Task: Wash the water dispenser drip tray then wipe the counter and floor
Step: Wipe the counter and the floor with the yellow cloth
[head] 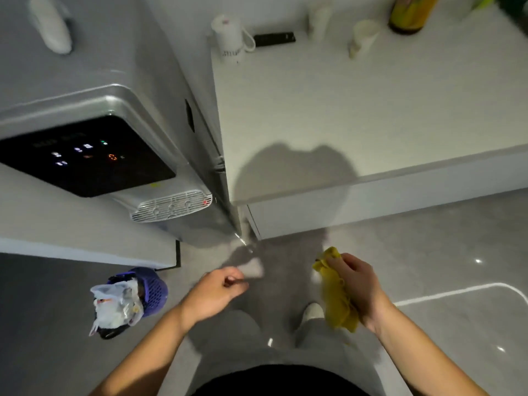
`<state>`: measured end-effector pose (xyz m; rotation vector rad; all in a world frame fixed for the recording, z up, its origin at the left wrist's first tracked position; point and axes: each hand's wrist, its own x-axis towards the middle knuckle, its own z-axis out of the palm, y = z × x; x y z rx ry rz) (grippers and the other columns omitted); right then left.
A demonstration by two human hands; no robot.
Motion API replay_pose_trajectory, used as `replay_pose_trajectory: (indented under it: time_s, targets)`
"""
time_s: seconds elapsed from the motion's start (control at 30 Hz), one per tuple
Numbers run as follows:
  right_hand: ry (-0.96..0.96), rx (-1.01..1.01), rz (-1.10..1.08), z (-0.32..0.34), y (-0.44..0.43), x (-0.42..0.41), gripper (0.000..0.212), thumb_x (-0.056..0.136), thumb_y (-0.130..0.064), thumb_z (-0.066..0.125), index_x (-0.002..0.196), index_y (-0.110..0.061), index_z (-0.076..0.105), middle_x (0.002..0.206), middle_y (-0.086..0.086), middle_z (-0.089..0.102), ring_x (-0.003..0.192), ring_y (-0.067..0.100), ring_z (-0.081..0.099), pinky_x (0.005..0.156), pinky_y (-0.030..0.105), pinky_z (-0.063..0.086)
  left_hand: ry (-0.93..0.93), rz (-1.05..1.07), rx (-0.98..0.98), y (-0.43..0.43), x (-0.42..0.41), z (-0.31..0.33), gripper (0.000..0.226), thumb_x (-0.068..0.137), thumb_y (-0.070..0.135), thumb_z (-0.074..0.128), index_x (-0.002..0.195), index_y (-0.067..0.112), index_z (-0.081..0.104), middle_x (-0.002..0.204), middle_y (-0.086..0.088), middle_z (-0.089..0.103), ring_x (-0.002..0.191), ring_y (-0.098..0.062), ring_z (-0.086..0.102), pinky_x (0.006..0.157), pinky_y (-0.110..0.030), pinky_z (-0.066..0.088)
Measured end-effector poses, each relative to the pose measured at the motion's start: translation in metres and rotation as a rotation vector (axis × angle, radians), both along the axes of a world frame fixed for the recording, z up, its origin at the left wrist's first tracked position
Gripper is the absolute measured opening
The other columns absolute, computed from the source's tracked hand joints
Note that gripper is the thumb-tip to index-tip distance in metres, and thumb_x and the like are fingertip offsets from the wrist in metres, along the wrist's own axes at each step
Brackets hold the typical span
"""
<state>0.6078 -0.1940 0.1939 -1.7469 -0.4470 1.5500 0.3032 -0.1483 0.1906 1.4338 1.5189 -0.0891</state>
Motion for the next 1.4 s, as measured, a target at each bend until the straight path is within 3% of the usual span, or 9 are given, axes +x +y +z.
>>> replay_pose_trajectory:
  time_s: [0.1,0.33,0.5,0.6,0.7,0.8,0.97,1.23,1.4]
  targets:
    - [-0.030,0.057,0.018,0.022,0.055,0.043,0.039,0.098,-0.020,0.068,0.099,0.018,0.057,0.078,0.018,0.053,0.073,0.032,0.049,0.068,0.048,0.048,-0.049,0.089,0.076,0.040,0.038,0.020,0.015,0.093,0.030,0.074,0.107,0.025,0.074,0.099,0.008,0.075,0.095,-0.010,0.070,0.085,-0.015,0.046]
    - [-0.090,0.184,0.032,0.048,0.183,0.105,0.023,0.098,-0.022,0.069,0.078,-0.011,0.075,0.069,0.017,0.065,0.060,0.029,0.060,0.057,0.043,0.056,-0.101,0.123,0.284,0.153,0.092,0.042,0.014,0.091,0.032,0.075,0.105,0.029,0.075,0.096,0.011,0.073,0.090,-0.004,0.069,0.086,-0.026,0.053]
    - [-0.249,0.192,0.018,0.054,0.254,0.130,0.020,0.096,-0.019,0.070,0.089,0.000,0.072,0.088,0.032,0.070,0.065,0.030,0.065,0.064,0.052,0.057,-0.057,0.087,0.384,0.240,0.112,0.035,0.020,0.092,0.030,0.073,0.111,0.023,0.073,0.095,0.004,0.073,0.085,-0.013,0.070,0.084,-0.035,0.056]
    - [-0.506,0.215,0.151,0.050,0.291,0.142,0.017,0.094,-0.019,0.073,0.078,-0.013,0.074,0.078,0.017,0.073,0.072,0.029,0.072,0.074,0.049,0.059,-0.001,0.009,0.395,0.281,0.121,0.023,0.035,0.094,0.036,0.065,0.127,0.027,0.065,0.122,0.004,0.068,0.108,-0.015,0.066,0.095,-0.039,0.054]
    - [-0.881,0.287,0.342,0.036,0.322,0.151,0.015,0.091,-0.024,0.075,0.077,-0.021,0.071,0.073,0.001,0.068,0.074,0.023,0.066,0.070,0.037,0.051,0.131,-0.103,0.451,0.307,0.130,0.008,0.054,0.094,0.036,0.063,0.146,0.029,0.050,0.147,0.000,0.052,0.131,-0.022,0.052,0.107,-0.042,0.046]
    - [-1.106,0.311,0.581,0.019,0.342,0.163,0.012,0.092,-0.030,0.073,0.094,-0.019,0.071,0.085,-0.005,0.053,0.078,0.018,0.054,0.070,0.031,0.037,0.253,-0.250,0.442,0.316,0.134,-0.003,0.076,0.092,0.044,0.061,0.159,0.029,0.029,0.167,-0.004,0.028,0.149,-0.027,0.032,0.117,-0.045,0.037]
    - [-1.217,0.277,0.764,-0.010,0.351,0.166,0.040,0.090,-0.034,0.075,0.125,-0.017,0.064,0.099,0.005,0.056,0.089,0.031,0.061,0.070,0.035,0.049,0.345,-0.356,0.385,0.317,0.136,-0.022,0.100,0.085,0.067,0.058,0.164,0.031,0.009,0.174,-0.005,0.002,0.159,-0.029,0.003,0.128,-0.050,0.011]
    - [-1.075,0.114,0.882,-0.004,0.361,0.170,0.046,0.094,-0.043,0.065,0.133,-0.021,0.056,0.116,0.009,0.053,0.111,0.033,0.057,0.084,0.043,0.054,0.405,-0.365,0.335,0.322,0.146,-0.016,0.100,0.080,0.063,0.061,0.162,0.030,0.015,0.173,-0.008,0.004,0.158,-0.033,0.004,0.127,-0.049,0.014]
    - [-0.856,0.043,1.024,0.022,0.380,0.186,0.050,0.094,-0.048,0.065,0.138,-0.029,0.050,0.125,0.002,0.053,0.109,0.023,0.059,0.088,0.034,0.048,0.380,-0.244,0.388,0.324,0.148,0.001,0.090,0.080,0.048,0.067,0.160,0.029,0.029,0.171,-0.008,0.019,0.158,-0.031,0.017,0.125,-0.043,0.024]
